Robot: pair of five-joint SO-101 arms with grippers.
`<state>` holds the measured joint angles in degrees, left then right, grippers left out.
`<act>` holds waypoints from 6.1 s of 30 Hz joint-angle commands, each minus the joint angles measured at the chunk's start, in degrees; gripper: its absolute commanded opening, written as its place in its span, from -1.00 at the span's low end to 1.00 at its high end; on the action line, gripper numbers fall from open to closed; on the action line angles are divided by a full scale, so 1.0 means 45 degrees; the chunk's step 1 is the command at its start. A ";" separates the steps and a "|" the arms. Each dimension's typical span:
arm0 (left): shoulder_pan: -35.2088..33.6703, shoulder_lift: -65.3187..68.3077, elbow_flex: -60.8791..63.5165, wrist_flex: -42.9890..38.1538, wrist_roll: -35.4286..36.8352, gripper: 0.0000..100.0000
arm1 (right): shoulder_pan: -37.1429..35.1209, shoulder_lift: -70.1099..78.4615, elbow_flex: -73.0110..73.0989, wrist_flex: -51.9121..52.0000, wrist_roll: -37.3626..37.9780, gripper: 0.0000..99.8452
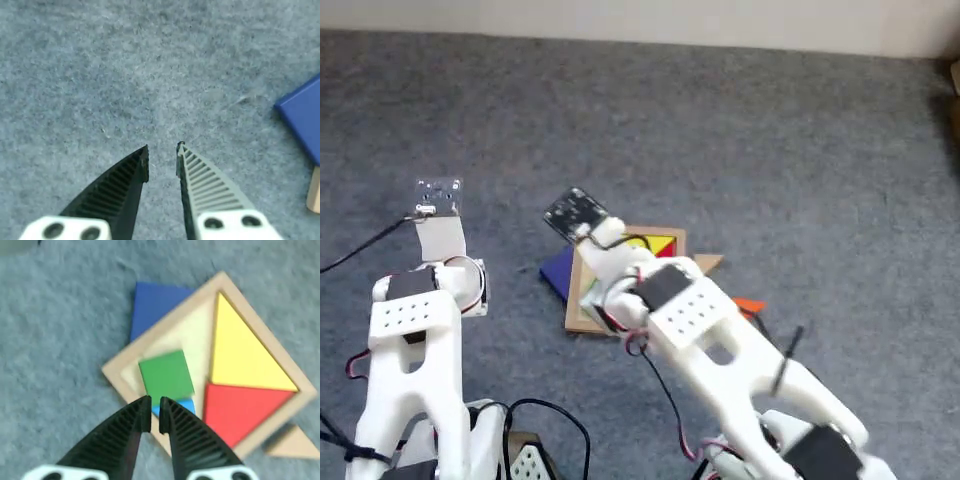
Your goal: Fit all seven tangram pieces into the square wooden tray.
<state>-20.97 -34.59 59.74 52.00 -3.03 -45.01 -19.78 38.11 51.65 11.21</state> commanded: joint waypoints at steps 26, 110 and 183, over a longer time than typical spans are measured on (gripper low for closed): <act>-0.0186 -0.0361 0.0166 -0.0234 0.0078 -0.78 | 0.3116 0.5734 -0.3683 0.2725 -0.0156 -0.91; -0.0186 -0.0361 0.0186 -0.0234 0.0059 -0.78 | 0.7668 0.6574 -0.1885 0.4835 0.7482 -0.41; -0.0889 -0.0361 0.0166 -0.0625 0.0137 -0.78 | 0.1123 0.3468 -0.3878 -0.1241 1.6313 -0.99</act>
<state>-24.04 -34.95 60.62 49.98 -3.03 -37.01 -0.88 19.82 51.12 83.65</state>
